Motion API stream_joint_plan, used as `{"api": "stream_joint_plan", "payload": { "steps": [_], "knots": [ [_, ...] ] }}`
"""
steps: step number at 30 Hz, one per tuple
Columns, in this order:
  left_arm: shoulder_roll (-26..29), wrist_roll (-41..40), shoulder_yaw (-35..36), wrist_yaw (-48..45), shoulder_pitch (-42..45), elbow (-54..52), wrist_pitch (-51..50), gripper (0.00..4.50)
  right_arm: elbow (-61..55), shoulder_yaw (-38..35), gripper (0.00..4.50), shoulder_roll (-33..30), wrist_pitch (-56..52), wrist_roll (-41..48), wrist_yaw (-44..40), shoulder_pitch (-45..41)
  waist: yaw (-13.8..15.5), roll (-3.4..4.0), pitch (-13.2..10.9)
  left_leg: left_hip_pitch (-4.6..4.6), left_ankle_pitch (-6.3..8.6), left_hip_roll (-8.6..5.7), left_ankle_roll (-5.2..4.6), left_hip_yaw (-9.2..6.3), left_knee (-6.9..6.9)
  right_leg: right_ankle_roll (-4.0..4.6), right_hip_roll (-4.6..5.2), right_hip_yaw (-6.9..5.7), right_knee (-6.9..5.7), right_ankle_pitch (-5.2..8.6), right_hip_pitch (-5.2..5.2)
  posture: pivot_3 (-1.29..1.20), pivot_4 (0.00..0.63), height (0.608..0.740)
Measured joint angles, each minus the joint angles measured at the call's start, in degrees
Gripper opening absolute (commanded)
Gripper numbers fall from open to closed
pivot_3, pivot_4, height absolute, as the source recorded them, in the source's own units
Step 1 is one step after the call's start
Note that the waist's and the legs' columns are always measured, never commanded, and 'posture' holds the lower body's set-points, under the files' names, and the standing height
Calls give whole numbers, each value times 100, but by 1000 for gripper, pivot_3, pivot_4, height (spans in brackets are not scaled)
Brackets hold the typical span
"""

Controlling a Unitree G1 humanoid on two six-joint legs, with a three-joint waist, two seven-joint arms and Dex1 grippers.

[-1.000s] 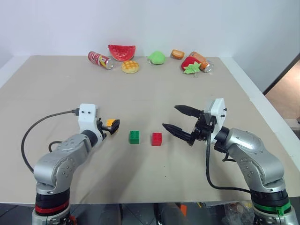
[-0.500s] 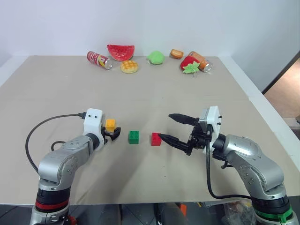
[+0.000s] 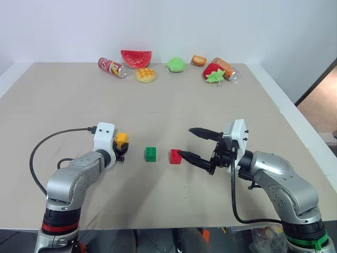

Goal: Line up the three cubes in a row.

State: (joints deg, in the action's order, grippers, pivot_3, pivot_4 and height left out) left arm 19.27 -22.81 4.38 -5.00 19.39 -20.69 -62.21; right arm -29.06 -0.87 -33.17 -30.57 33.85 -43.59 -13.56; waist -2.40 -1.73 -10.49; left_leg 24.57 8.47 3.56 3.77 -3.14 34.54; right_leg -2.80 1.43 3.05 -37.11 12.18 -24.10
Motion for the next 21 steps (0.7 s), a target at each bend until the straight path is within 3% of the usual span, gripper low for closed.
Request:
{"api": "stream_joint_plan", "payload": {
  "steps": [8,13,18,21],
  "knots": [
    [194,279,-92,-462,-97,452,979,1298,54,47,4360,-1,60,-56,-14,-52,0,0,0,6,0,-1,0,0,-2,0,1,1,0,0,-8,0,150,740],
    [508,244,549,-1088,-75,1191,2112,1298,159,78,4360,-1,97,-97,-40,-87,-15,0,0,12,0,0,0,1,-9,1,-1,0,0,1,-18,0,150,740],
    [1687,-131,755,-3939,98,1980,4020,1298,321,52,4360,-191,66,11,-359,-257,-9,1,-1,27,1,-1,3,8,-10,3,7,2,10,6,-26,0,150,740],
    [2084,-410,635,-5432,69,2309,4453,1298,316,22,4360,-495,-43,240,-741,-194,2,1,-1,29,4,-1,5,10,-12,4,10,1,10,16,-27,0,150,740]
  ]
}}
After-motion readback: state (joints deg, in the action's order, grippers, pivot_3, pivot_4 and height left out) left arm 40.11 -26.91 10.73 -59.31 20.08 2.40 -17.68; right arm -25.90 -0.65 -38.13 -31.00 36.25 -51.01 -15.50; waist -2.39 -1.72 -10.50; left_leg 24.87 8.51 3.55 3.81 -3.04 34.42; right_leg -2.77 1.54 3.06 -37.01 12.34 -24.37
